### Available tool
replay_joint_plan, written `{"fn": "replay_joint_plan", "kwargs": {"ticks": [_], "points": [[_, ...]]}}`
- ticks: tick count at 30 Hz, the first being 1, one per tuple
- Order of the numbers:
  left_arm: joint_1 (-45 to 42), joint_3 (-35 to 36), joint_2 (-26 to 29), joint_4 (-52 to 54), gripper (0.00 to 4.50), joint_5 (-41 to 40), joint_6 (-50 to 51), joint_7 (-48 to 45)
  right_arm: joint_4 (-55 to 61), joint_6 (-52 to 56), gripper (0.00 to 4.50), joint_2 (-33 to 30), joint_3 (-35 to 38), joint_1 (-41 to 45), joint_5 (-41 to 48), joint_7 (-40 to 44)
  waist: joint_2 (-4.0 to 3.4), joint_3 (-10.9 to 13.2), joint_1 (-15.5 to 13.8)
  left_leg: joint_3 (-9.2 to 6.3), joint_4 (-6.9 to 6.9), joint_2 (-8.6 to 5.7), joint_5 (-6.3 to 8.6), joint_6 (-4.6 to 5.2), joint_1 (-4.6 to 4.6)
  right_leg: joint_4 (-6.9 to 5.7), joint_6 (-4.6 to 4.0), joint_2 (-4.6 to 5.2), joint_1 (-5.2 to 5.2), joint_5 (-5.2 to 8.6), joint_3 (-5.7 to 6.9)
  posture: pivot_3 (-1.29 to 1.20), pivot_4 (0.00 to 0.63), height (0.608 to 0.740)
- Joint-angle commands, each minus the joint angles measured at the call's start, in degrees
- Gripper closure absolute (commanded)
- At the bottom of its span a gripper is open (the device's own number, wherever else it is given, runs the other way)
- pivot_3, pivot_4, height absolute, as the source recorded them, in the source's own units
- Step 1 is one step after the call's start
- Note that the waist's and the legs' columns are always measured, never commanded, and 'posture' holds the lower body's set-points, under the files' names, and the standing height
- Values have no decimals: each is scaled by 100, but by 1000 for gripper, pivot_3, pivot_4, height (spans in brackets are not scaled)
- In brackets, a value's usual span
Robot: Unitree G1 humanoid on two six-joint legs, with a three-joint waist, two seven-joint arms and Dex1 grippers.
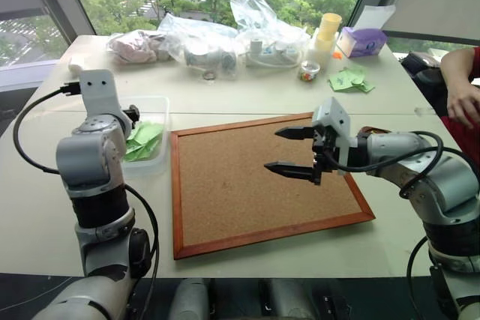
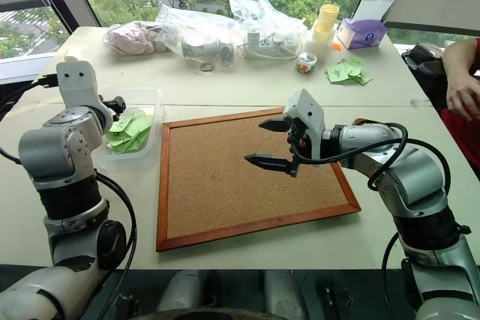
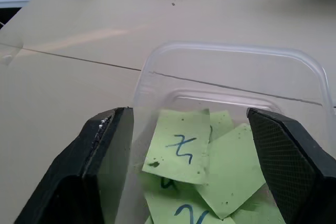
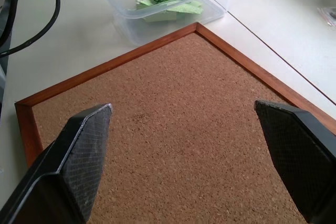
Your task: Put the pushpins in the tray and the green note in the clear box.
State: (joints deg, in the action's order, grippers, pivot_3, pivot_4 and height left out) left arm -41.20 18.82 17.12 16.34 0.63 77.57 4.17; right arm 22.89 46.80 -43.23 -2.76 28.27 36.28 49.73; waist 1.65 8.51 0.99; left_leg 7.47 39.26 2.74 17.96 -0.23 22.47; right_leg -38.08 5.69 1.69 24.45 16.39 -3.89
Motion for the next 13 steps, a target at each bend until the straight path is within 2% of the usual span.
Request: {"fn": "replay_joint_plan", "kwargs": {"ticks": [1,3,8,11,13], "points": [[-18,-80,284,256,55,13,-170,-126,146,18,0,-29,347,-60,98,-114,0,0,-5,0,0,0,0,0,0,0,0,0,0,0,0,0,150,738],[-97,34,284,300,55,-99,-182,-229,117,78,0,-49,544,-107,155,-204,0,0,-17,1,0,-2,0,0,0,0,0,2,0,0,0,0,150,738],[-289,-148,750,702,55,-1195,-648,-1757,35,544,0,-107,1590,-412,672,-565,6,3,-53,0,0,-3,0,0,5,2,0,7,-1,0,7,0,150,738],[-186,88,812,1151,55,-2351,-332,-2832,132,812,0,-186,2099,-790,892,-747,4,2,-39,2,-1,-4,2,1,4,6,0,10,-2,0,8,0,150,738],[116,71,1099,1462,55,-2950,-290,-3495,244,929,0,-249,2286,-1077,918,-856,4,2,-29,3,-3,-3,2,1,2,5,0,10,-2,0,6,0,150,738]]}}
